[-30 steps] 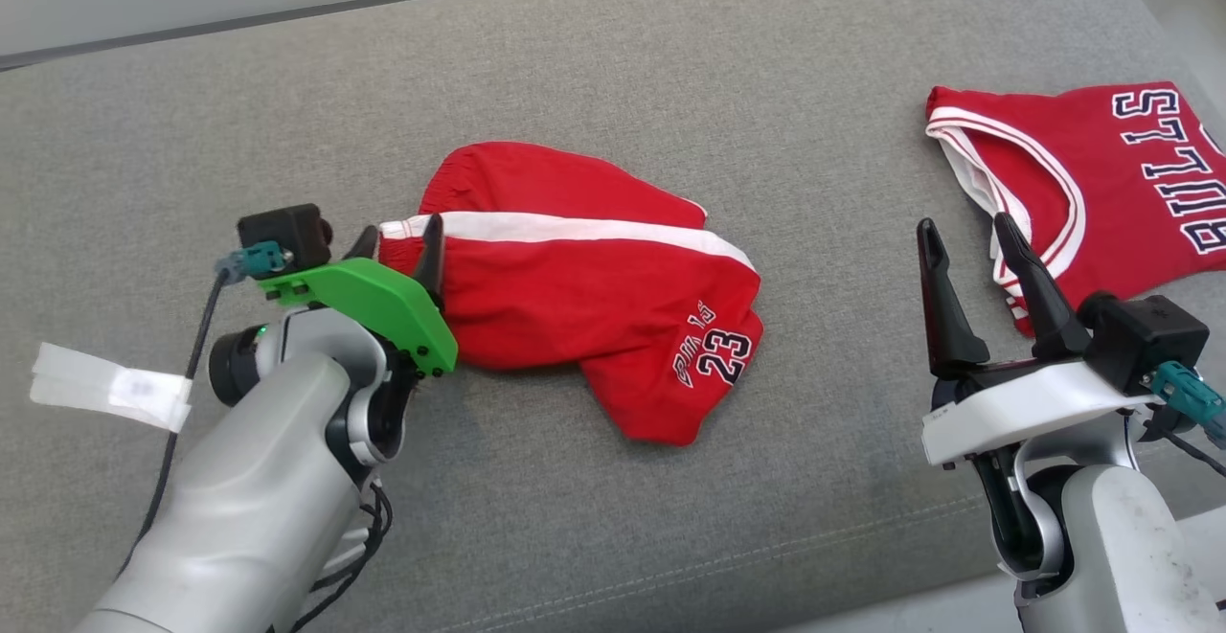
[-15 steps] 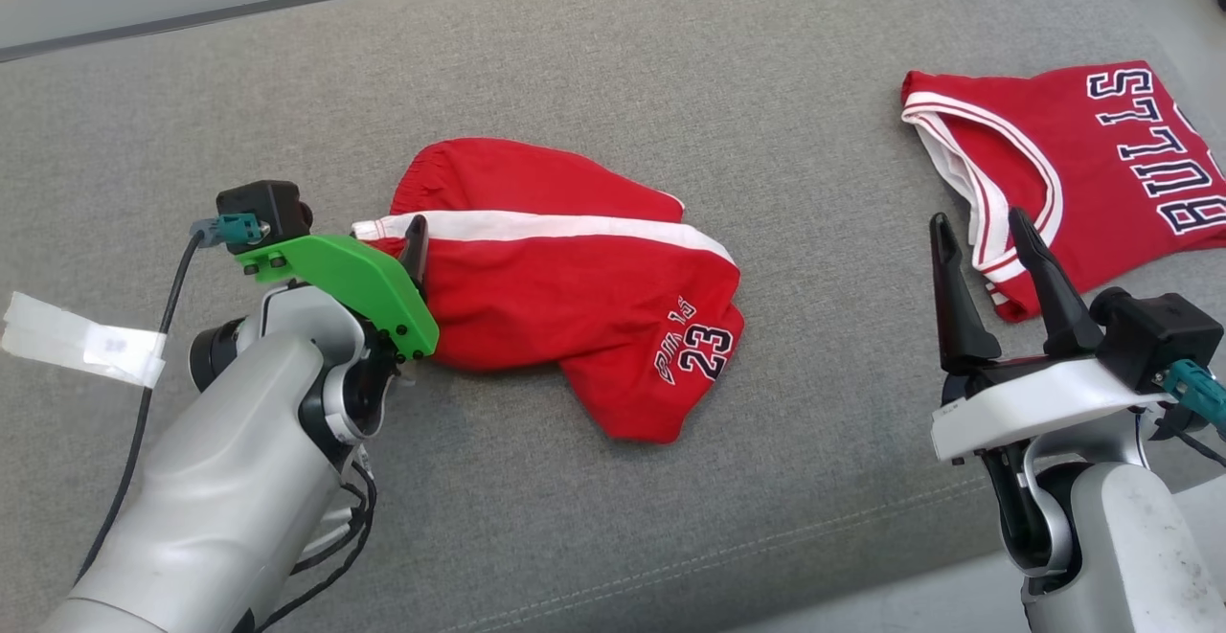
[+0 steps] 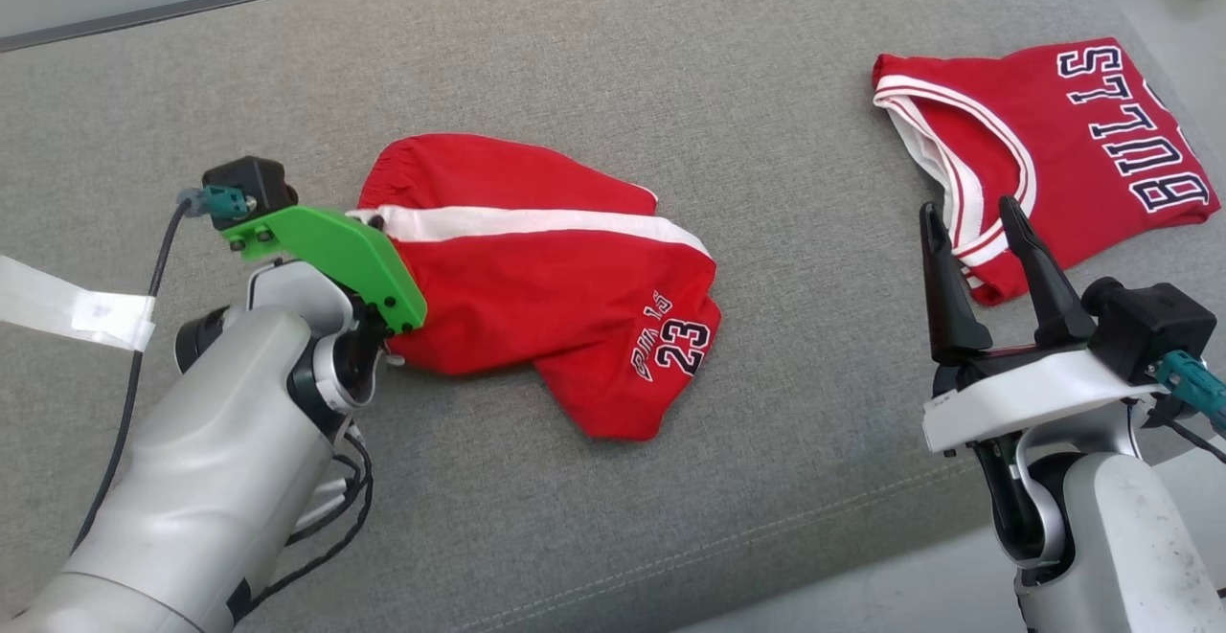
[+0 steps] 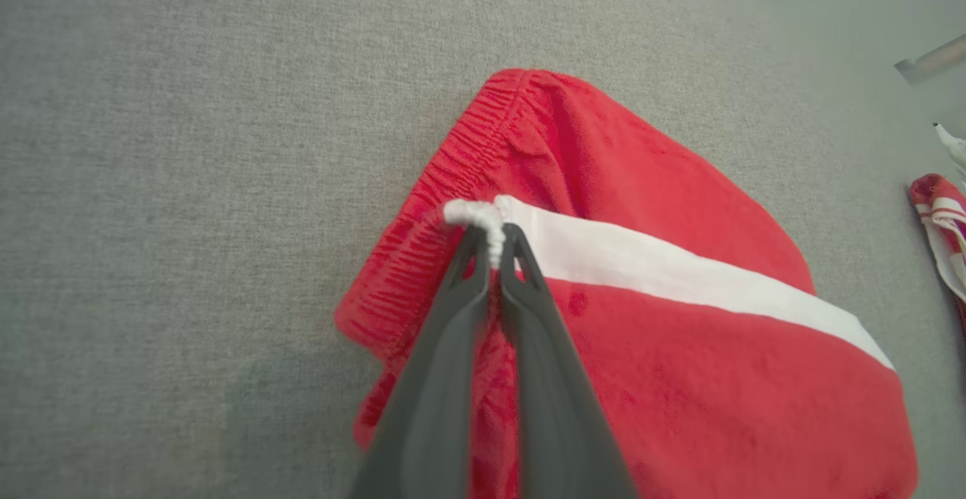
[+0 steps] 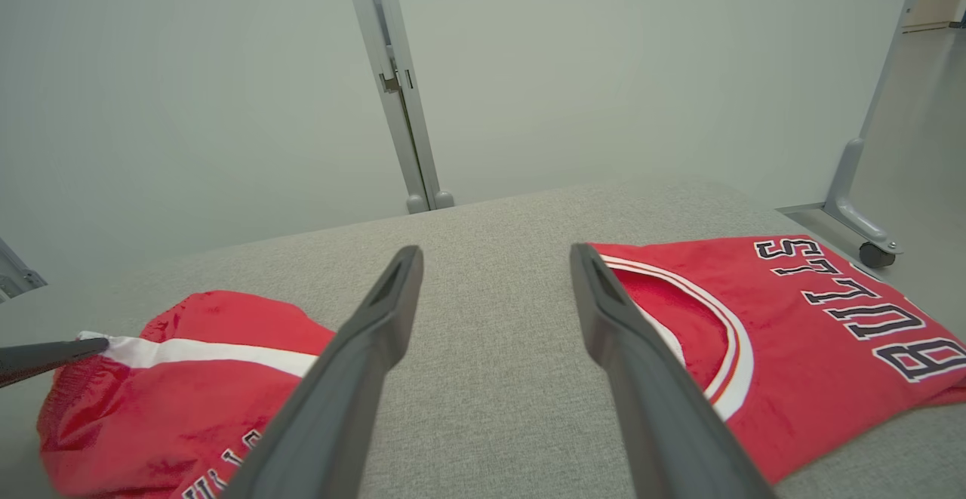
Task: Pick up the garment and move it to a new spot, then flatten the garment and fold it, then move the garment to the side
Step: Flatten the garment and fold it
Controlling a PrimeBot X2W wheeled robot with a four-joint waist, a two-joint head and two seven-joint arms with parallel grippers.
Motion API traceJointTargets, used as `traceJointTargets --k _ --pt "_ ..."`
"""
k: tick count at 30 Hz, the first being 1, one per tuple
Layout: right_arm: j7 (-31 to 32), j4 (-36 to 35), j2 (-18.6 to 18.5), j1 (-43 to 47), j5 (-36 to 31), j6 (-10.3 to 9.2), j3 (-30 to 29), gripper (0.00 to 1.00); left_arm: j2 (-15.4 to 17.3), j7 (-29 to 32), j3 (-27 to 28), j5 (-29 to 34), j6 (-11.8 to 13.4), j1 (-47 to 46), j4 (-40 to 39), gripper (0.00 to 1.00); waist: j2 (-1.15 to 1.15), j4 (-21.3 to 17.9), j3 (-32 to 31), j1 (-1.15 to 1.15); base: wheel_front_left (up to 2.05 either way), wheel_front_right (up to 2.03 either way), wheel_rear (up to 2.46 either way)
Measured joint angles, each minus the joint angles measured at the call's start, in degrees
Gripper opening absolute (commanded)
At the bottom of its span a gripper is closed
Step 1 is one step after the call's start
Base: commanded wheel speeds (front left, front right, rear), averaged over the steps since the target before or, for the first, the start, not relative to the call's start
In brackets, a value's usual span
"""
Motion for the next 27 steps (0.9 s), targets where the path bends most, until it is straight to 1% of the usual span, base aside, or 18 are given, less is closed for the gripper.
traceJointTargets --k 3,6,12,14,17,19,21,22,23,25,27 --pt "-0.16 0.13 -0.01 -0.01 0.01 0.00 -0.20 1.00 -0.23 -4.25 0.67 1.15 -0.83 -1.53 0.34 0.00 0.00 -0.19 0.09 0.00 0.00 0.00 0.00" --pt "-0.19 0.30 0.00 -0.05 0.00 0.00 -0.42 1.00 -0.87 -8.42 0.64 3.22 -2.68 -3.32 0.59 0.00 0.00 -0.07 -0.10 0.00 0.00 0.00 0.00" --pt "-0.24 0.69 0.00 -1.24 0.00 0.00 0.21 1.00 -2.99 -17.53 1.07 7.35 -5.67 -11.14 0.75 0.00 0.00 0.41 -0.83 0.00 0.00 0.00 0.00" --pt "-0.24 0.77 0.00 -1.58 0.00 0.00 0.25 1.00 -3.71 -19.54 1.76 8.65 -7.01 -13.94 -0.15 0.00 0.00 0.60 -1.14 0.00 0.00 0.00 0.00" --pt "-0.23 0.87 0.01 -1.87 -0.05 0.00 0.07 1.00 -4.64 -20.63 2.52 10.39 -9.40 -15.72 -2.85 0.00 0.00 1.04 -1.68 0.00 0.00 0.00 0.00" --pt "-0.23 0.88 -0.01 -1.74 -0.11 0.00 -0.11 1.00 -4.86 -21.00 2.49 11.20 -10.60 -15.06 -4.95 0.00 0.00 1.47 -1.99 0.00 0.00 0.00 0.00" --pt "-0.23 0.89 0.00 -1.10 -0.10 0.00 -0.25 1.00 -4.26 -21.07 2.38 11.96 -11.47 -12.25 -7.56 0.00 0.00 2.00 -2.25 0.00 0.00 0.00 0.00" --pt "-0.23 0.89 0.00 -1.10 -0.10 0.00 -0.25 1.00 -4.26 -21.07 2.38 11.96 -11.47 -12.25 -7.56 0.00 0.00 2.00 -2.25 0.00 0.00 0.00 0.00" --pt "-0.20 0.99 0.00 -0.60 -0.08 0.00 -0.40 1.00 -3.68 -21.09 2.41 12.18 -11.56 -10.03 -8.78 0.00 0.00 2.28 -2.36 0.00 0.00 0.00 0.00" --pt "-0.16 1.05 0.00 0.35 -0.07 0.00 -0.83 1.00 -2.30 -21.24 2.27 12.47 -11.56 -4.46 -11.46 0.00 0.00 2.96 -2.55 0.00 0.00 0.00 0.00" --pt "-0.08 1.12 0.00 1.19 0.01 0.00 -1.02 1.00 -0.69 -21.24 2.48 12.65 -10.99 1.67 -14.24 0.00 0.00 3.71 -2.68 0.00 0.00 0.00 0.00"
